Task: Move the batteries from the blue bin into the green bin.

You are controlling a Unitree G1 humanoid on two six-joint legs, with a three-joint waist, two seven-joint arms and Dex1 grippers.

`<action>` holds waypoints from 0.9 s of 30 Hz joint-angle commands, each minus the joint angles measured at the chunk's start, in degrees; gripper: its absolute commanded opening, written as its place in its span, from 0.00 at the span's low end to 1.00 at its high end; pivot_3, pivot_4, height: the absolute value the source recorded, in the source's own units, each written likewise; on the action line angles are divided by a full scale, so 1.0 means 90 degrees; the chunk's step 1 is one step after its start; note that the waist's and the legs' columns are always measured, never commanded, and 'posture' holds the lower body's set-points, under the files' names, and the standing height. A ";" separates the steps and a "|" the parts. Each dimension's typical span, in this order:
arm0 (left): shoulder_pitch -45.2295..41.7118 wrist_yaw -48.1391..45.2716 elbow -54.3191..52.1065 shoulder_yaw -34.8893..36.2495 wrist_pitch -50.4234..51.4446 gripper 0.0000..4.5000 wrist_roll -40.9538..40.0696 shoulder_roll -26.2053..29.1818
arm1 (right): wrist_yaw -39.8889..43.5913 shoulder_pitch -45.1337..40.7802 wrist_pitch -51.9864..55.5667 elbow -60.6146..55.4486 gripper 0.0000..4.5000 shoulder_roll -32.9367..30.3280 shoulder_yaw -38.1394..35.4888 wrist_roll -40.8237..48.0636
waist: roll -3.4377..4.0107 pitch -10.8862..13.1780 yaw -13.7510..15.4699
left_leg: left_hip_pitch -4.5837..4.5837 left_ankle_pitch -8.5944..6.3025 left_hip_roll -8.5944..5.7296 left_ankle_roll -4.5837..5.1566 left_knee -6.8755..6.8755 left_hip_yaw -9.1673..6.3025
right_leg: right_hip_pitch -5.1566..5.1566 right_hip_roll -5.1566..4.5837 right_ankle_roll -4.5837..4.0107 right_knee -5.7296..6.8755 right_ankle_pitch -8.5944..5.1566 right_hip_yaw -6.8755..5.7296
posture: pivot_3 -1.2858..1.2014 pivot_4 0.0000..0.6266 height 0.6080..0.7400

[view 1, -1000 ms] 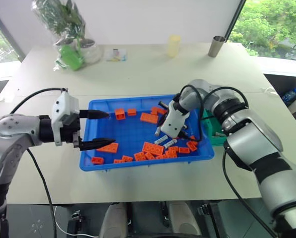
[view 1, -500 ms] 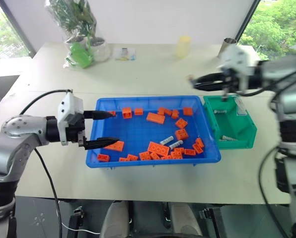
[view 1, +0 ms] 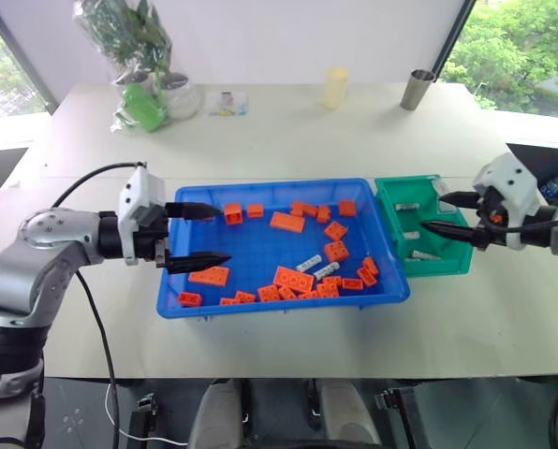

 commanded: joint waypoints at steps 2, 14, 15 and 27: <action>0.0079 -0.0001 -0.0259 0.0137 -0.0050 1.00 -0.0032 0.0066 | 0.0501 -0.1012 0.0020 -0.0403 0.64 0.0025 0.0500 0.0696 | -0.0001 0.0000 -0.0010 | 0.0002 0.0000 0.0003 0.0000 0.0000 -0.0004 | 0.0002 0.0004 0.0000 0.0001 0.0000 -0.0001 | 0.52 0.24 0.97; 0.0204 0.0185 -0.0540 0.0203 0.0066 1.00 -0.0078 0.0061 | 0.1103 -0.2269 -0.1481 0.0498 0.64 0.1462 0.3885 -0.0599 | -0.0010 -0.0002 0.0040 | -0.0011 0.0000 0.0000 0.0001 0.0006 -0.0011 | 0.0003 0.0000 -0.0001 0.0000 0.0000 -0.0008 | 0.52 0.24 0.97; 0.0214 0.0206 -0.0573 0.0220 0.0082 1.00 -0.0093 0.0068 | 0.1111 -0.2323 -0.1651 0.0691 0.64 0.1558 0.4020 -0.0729 | -0.0011 -0.0002 0.0031 | -0.0011 0.0000 -0.0001 0.0001 0.0007 -0.0010 | 0.0003 -0.0001 -0.0001 -0.0001 0.0000 -0.0007 | 0.52 0.24 0.97; 0.0530 0.0433 -0.0885 0.0500 0.0210 1.00 -0.0235 0.0149 | 0.1349 -0.2573 -0.3351 0.2413 0.64 0.2182 0.4538 -0.1710 | -0.0011 -0.0002 0.0024 | -0.0009 0.0000 0.0001 0.0000 0.0005 -0.0008 | 0.0002 0.0003 0.0014 0.0006 0.0008 -0.0012 | 0.52 0.24 0.97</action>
